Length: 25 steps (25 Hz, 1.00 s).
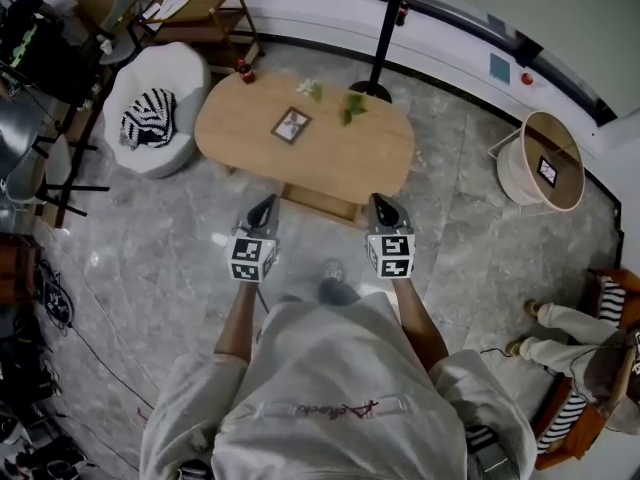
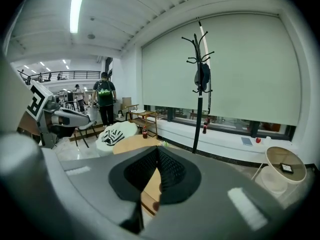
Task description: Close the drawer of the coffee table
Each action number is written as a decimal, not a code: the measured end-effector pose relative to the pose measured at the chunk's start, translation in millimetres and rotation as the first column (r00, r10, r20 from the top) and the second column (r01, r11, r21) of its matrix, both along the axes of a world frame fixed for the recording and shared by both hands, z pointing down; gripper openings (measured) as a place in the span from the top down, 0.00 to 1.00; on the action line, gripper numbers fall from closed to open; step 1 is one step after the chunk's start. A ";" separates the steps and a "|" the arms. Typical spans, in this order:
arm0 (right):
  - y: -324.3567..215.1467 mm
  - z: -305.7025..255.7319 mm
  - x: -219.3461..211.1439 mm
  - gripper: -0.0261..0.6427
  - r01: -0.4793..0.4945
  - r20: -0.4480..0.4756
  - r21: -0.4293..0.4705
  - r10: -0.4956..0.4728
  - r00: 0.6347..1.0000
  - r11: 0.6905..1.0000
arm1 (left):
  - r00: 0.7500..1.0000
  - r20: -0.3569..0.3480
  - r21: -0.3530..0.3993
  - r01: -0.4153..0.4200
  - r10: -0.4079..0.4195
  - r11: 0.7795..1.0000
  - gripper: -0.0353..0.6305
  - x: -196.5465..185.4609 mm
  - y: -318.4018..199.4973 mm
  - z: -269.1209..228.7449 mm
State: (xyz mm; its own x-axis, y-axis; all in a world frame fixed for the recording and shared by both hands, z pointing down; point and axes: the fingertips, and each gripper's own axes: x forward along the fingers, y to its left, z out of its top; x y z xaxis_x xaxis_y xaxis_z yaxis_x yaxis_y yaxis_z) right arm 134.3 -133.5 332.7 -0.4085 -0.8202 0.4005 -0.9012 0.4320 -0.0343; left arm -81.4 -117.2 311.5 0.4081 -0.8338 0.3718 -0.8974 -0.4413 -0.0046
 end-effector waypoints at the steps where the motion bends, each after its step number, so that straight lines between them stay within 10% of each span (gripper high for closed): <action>1: -5.4 3.2 3.7 0.95 0.005 0.000 -0.003 -0.005 1.000 1.000 | 1.000 0.001 -0.004 0.004 -0.004 1.000 0.95 3.2 -5.1 3.2; 25: -47.3 141.0 7.5 0.95 -0.036 -0.008 -0.189 0.036 0.999 0.981 | 0.998 -0.046 -0.194 0.032 -0.041 0.981 0.95 -18.3 -57.8 132.9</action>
